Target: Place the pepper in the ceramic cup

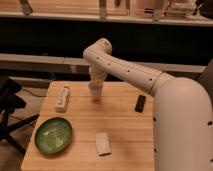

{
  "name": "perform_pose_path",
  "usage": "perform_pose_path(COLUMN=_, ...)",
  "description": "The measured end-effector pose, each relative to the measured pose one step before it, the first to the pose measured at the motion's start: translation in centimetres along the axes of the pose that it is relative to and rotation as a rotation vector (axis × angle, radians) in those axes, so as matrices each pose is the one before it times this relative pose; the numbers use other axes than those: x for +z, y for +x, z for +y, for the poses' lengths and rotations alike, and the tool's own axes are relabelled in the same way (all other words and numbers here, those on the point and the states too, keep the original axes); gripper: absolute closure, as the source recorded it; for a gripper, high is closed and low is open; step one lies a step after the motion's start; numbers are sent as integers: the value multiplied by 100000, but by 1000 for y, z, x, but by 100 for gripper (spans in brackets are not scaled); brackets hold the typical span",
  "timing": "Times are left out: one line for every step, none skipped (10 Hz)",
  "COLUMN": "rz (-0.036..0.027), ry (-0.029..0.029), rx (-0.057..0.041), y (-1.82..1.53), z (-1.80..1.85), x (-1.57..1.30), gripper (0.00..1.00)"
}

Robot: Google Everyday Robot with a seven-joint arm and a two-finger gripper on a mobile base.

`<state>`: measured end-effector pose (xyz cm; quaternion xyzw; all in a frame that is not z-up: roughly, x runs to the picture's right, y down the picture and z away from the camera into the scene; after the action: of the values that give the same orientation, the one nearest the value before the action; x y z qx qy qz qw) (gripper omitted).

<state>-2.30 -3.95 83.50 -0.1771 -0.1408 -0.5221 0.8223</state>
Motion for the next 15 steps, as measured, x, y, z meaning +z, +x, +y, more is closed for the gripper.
perform_pose_path(rz=-86, ry=12, rx=-216, y=-21, z=12, x=92, gripper=99)
perform_pose_path(rz=14, ry=69, rx=-124, y=8, z=-18, x=-9, gripper=99)
perform_pose_path(rz=9, ry=43, rx=-226, y=14, z=9, x=22, gripper=99)
perform_pose_path(rz=18, ry=53, rx=-132, y=16, z=-1, x=-7, gripper=99)
perform_pose_path(rz=9, ry=47, rx=-211, y=16, z=6, x=11, gripper=99)
perform_pose_path(rz=22, ry=115, rx=-211, y=29, z=7, x=5, gripper=98)
perform_pose_path(rz=-48, ry=23, rx=-124, y=10, z=58, x=74, gripper=94)
perform_pose_path(rz=33, ry=105, rx=-167, y=32, z=-2, x=-17, gripper=91)
perform_pose_path(rz=-41, ry=52, rx=-155, y=-3, z=-12, x=24, gripper=91)
perform_pose_path(rz=14, ry=135, rx=-179, y=27, z=48, x=27, gripper=88)
perform_pose_path(rz=-30, ry=159, rx=-236, y=-10, z=62, x=65, gripper=81)
perform_pose_path(rz=21, ry=101, rx=-63, y=24, z=27, x=0, gripper=79)
perform_pose_path(rz=19, ry=103, rx=-153, y=11, z=0, x=2, gripper=77)
perform_pose_path(rz=17, ry=124, rx=-127, y=5, z=0, x=6, gripper=72)
perform_pose_path(rz=36, ry=65, rx=-47, y=21, z=27, x=-1, gripper=71)
